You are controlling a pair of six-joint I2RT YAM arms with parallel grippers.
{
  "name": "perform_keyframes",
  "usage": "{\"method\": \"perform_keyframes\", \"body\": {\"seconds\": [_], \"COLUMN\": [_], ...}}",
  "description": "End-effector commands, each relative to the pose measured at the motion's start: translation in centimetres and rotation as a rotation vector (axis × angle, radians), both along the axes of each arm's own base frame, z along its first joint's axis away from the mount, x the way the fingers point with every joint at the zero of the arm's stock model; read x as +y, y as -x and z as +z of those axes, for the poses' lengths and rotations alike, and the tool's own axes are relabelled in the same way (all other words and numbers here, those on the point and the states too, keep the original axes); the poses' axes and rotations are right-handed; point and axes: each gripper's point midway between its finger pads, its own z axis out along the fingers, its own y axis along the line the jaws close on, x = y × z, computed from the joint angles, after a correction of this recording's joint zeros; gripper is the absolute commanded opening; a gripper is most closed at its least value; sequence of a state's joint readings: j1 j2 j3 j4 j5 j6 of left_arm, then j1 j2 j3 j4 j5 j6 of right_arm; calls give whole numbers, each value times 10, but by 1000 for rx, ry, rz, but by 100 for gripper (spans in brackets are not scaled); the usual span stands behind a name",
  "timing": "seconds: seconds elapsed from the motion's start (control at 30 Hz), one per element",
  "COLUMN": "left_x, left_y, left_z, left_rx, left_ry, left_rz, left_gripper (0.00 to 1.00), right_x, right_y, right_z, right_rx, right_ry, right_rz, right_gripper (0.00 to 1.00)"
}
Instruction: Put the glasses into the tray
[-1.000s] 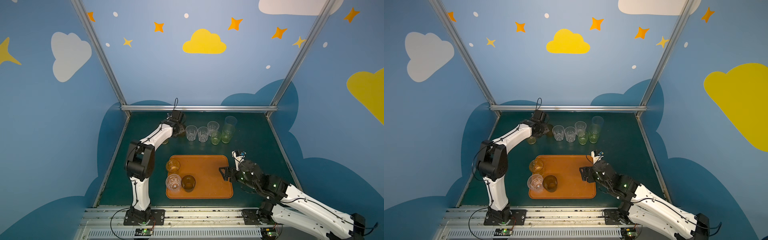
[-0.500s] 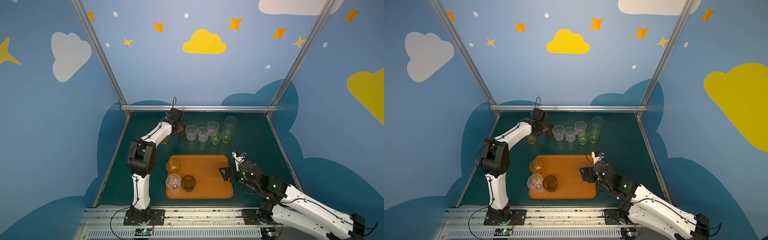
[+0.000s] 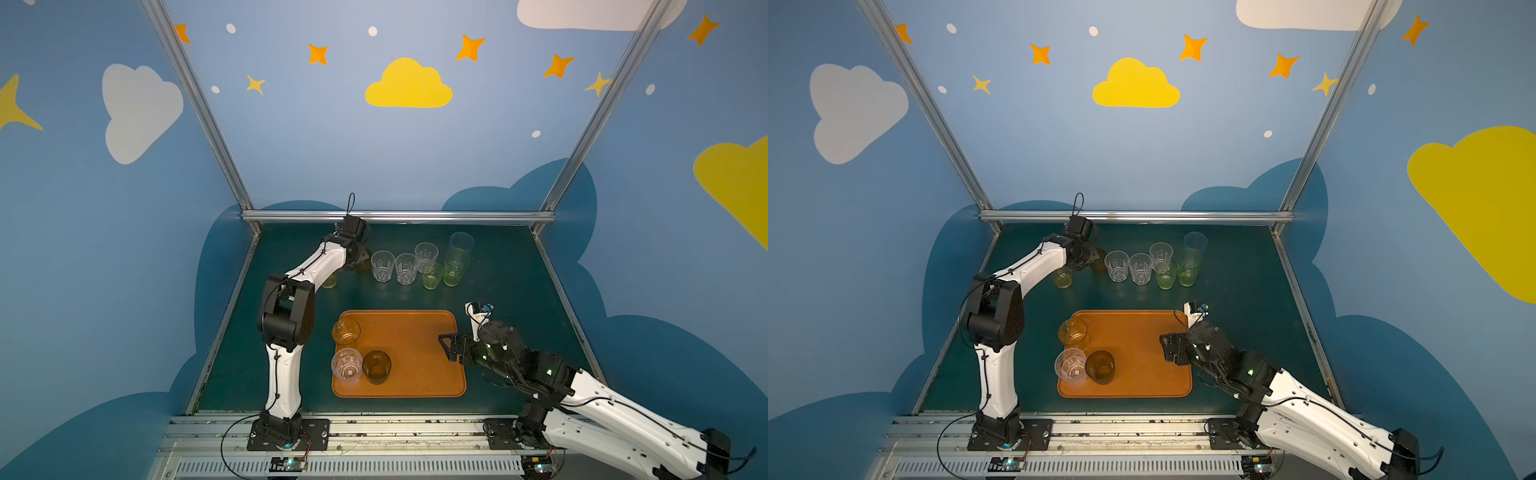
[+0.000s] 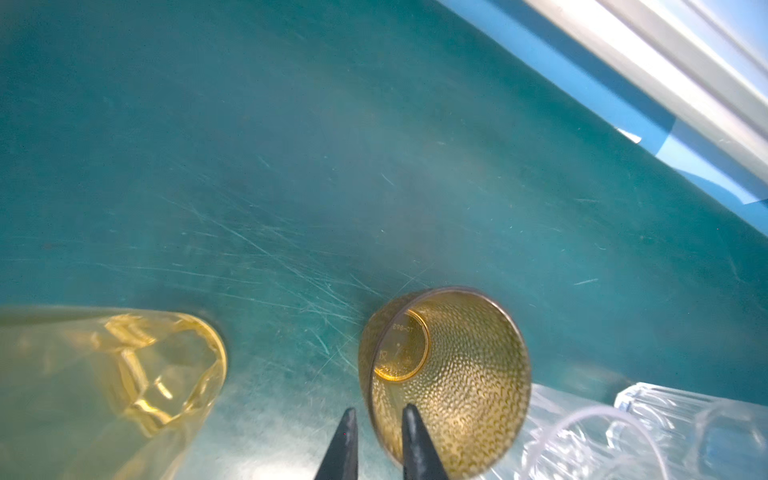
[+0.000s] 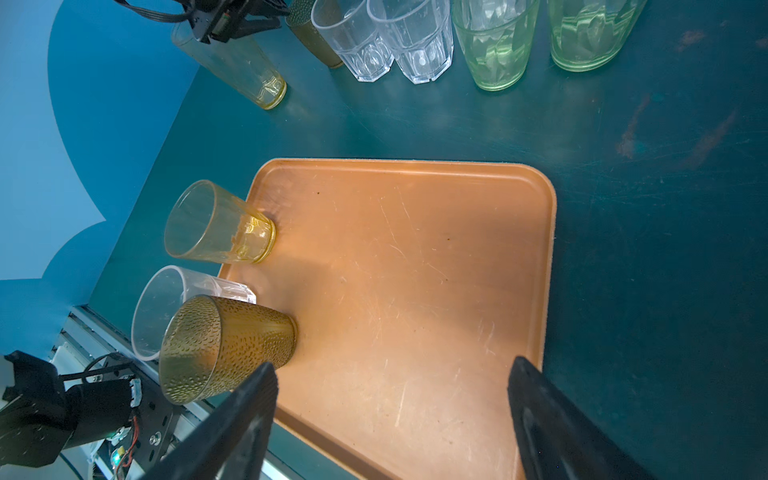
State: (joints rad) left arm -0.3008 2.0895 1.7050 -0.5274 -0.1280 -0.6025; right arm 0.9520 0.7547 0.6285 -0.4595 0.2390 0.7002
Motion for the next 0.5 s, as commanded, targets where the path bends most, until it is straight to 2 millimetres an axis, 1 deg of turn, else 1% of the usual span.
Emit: {"method": "perform_keyframes", "body": {"seconds": [0.0, 0.47], "left_x": [3, 5], "left_y": [-3, -10], "left_z": [-2, -14], "left_rx": [16, 39], "left_ry": [-10, -25], "left_rz": [-2, -4], "left_gripper": [21, 18], "right_x": [-1, -5], "right_y": [-1, -4], "right_z": [-2, -6], "right_rx": [1, 14], "right_ry": [-11, -14], "right_rz": [-13, -37], "right_gripper": [86, 86]}}
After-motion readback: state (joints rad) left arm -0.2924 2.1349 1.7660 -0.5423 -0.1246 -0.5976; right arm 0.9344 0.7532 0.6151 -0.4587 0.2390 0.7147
